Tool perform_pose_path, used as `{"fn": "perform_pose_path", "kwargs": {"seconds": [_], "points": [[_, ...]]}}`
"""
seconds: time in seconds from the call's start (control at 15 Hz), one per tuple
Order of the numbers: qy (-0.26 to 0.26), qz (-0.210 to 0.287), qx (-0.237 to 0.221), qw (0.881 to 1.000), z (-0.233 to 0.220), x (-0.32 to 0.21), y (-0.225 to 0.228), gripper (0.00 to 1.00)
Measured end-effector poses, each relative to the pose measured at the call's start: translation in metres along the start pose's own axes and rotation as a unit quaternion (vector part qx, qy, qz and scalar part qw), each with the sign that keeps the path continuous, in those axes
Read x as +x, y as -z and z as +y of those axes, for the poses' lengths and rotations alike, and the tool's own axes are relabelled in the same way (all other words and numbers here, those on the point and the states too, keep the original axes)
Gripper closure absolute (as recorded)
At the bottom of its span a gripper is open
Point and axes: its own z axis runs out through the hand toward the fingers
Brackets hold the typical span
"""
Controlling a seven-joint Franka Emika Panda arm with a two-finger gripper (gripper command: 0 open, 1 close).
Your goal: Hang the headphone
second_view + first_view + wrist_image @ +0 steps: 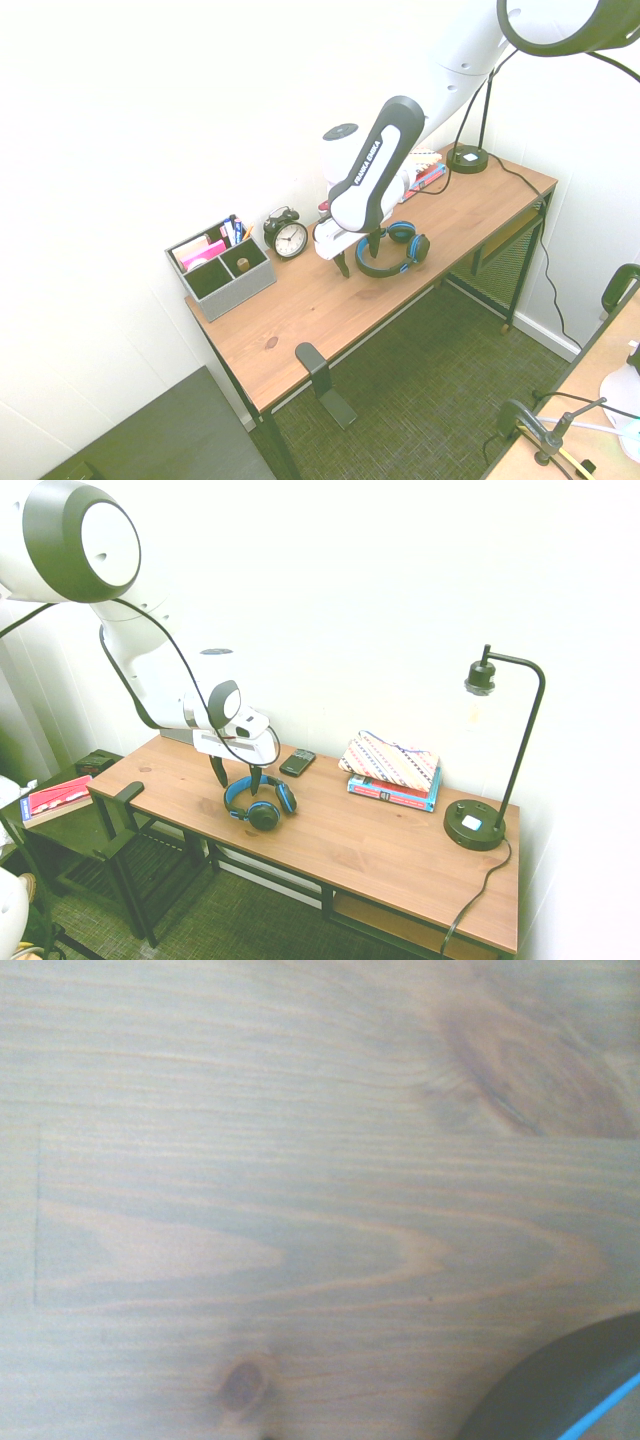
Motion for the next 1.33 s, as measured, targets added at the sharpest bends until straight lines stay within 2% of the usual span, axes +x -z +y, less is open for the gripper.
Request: {"fn": "perform_pose_path", "kwargs": {"seconds": [1.0, 1.2, 1.33], "points": [[-0.030, -0.012, 0.009, 0.999, 0.012, 0.000, -0.001, 1.00], [-0.035, -0.011, 0.010, 0.999, 0.021, 0.000, 0.009, 1.00], [-0.042, -0.015, 0.018, 0.999, 0.025, -0.002, 0.033, 1.00]]}}
